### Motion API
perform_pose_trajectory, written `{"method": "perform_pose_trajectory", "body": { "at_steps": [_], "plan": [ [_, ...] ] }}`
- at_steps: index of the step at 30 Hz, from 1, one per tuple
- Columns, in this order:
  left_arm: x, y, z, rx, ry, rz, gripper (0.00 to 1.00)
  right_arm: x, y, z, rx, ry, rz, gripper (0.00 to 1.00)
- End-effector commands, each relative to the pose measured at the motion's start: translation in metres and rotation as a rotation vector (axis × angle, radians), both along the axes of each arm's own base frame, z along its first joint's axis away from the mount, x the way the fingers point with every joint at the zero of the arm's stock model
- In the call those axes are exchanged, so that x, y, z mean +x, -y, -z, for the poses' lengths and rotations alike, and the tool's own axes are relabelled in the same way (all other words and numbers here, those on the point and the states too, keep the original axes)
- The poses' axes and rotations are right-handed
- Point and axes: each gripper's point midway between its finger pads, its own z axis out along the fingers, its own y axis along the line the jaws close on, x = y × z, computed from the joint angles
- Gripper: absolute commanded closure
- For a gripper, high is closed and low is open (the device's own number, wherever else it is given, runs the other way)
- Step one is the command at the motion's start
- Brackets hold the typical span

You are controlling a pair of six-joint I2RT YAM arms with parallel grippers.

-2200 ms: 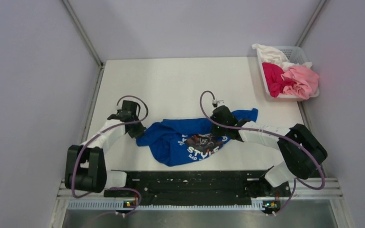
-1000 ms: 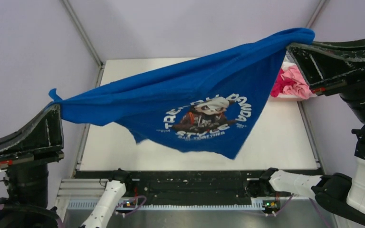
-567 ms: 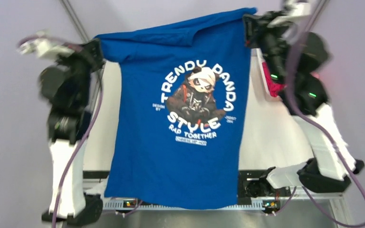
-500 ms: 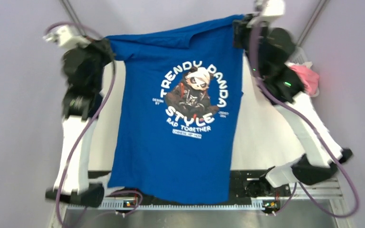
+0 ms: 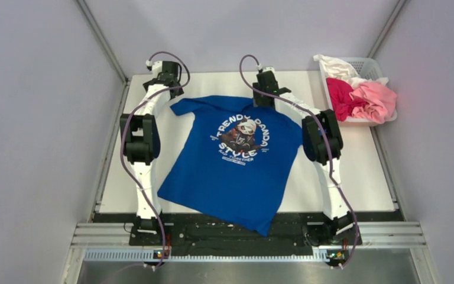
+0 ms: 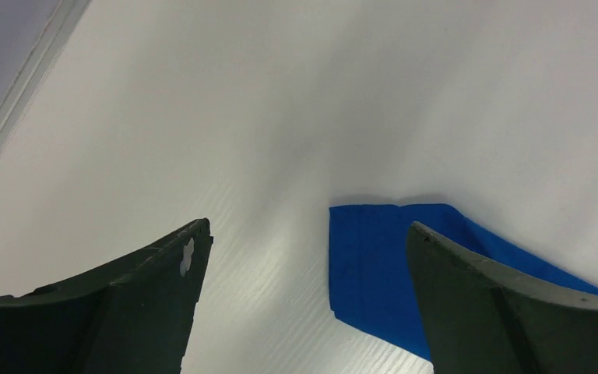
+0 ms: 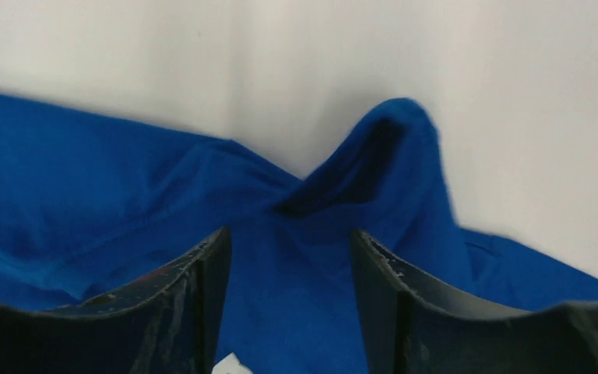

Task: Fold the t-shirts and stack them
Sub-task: Flatten out the tshirt

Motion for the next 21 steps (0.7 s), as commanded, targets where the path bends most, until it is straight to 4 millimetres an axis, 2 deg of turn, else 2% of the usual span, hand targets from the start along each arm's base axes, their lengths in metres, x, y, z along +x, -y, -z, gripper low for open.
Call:
{"method": "perform_pose_trajectory", "body": {
  "at_steps": [1,2,3,6,8,10,11,12,13,16,17,19,21],
  "plan": [
    [0.007,0.000,-0.066,-0.032,0.121,-0.002,0.01,0.032,-0.009,-0.050,0.099,0.106,0.030,0.40],
    [0.004,0.003,-0.071,-0.047,0.130,0.008,0.01,0.032,-0.006,-0.051,0.088,0.110,0.038,0.39],
    [-0.002,0.006,-0.075,-0.066,0.135,0.017,0.01,0.028,-0.002,-0.054,0.081,0.112,0.050,0.25],
    [-0.034,0.029,-0.082,-0.167,0.122,0.073,0.01,0.013,0.012,-0.064,0.057,0.120,0.088,0.02],
    [-0.065,0.055,-0.080,-0.277,0.096,0.132,0.01,-0.002,0.021,-0.068,0.052,0.111,0.103,0.01],
    [-0.100,0.083,-0.069,-0.369,0.070,0.203,0.01,-0.022,0.027,-0.064,0.069,0.092,0.114,0.01],
    [-0.120,0.099,-0.061,-0.421,0.049,0.237,0.01,-0.035,0.026,-0.060,0.093,0.075,0.100,0.01],
    [-0.149,0.118,-0.037,-0.482,-0.015,0.287,0.01,-0.049,0.027,-0.048,0.120,0.045,0.094,0.01],
    [-0.170,0.133,-0.034,-0.531,-0.021,0.317,0.01,-0.064,0.024,-0.040,0.160,0.020,0.076,0.01],
    [-0.233,0.177,0.000,-0.654,-0.131,0.417,0.01,-0.102,0.018,-0.011,0.258,-0.054,0.043,0.01],
    [-0.252,0.191,0.011,-0.682,-0.172,0.447,0.01,-0.118,0.019,0.004,0.273,-0.091,0.040,0.01],
    [-0.279,0.201,0.035,-0.719,-0.241,0.474,0.01,-0.134,0.018,0.021,0.310,-0.125,0.043,0.01],
    [-0.291,0.198,0.058,-0.719,-0.299,0.446,0.01,-0.146,0.016,0.034,0.332,-0.157,0.028,0.01]
  ]
}}
